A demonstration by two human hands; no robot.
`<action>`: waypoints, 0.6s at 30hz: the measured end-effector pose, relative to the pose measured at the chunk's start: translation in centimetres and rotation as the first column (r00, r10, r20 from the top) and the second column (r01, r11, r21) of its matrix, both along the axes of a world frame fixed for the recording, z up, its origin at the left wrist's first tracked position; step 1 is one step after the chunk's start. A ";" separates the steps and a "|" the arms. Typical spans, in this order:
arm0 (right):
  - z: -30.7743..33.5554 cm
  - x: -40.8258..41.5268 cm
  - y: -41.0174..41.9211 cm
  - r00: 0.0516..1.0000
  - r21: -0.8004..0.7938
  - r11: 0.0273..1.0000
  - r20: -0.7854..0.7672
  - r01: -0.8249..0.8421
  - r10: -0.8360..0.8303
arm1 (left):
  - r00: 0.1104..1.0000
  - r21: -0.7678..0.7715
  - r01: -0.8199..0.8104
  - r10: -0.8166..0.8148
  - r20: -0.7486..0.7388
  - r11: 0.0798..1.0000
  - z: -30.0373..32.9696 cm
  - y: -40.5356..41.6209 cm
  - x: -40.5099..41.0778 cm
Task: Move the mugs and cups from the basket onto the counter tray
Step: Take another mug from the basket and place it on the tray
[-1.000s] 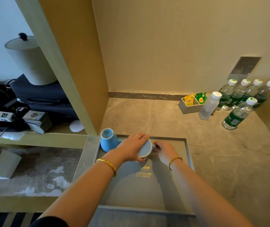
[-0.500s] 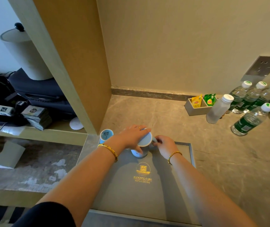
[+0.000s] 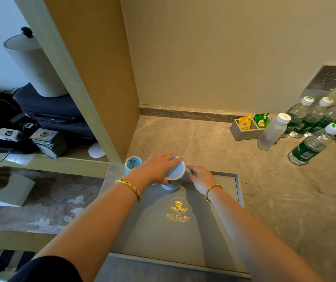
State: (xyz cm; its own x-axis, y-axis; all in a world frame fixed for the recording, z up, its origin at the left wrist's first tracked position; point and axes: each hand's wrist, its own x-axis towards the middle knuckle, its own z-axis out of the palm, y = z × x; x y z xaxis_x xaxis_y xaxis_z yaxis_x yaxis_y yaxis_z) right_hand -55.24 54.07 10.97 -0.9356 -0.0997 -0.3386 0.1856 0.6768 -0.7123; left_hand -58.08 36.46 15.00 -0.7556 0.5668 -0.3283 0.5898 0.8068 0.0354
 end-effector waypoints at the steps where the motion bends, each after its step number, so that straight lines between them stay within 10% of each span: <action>1: -0.2 0.1 -0.1 1.000 0.059 0.998 -0.002 0.005 -0.005 | 1.000 0.013 -0.019 0.019 -0.012 1.000 -0.1 -0.2 0.3; 10: -0.5 1.6 -0.4 0.997 0.186 0.980 -0.058 0.068 -0.058 | 0.842 0.043 -0.538 0.539 -0.033 0.842 -0.2 -5.6 2.4; 18: -0.4 1.3 -1.6 0.984 0.169 0.971 -0.089 0.166 -0.153 | 0.804 0.069 -0.594 0.591 0.063 0.802 -1.4 -5.8 3.6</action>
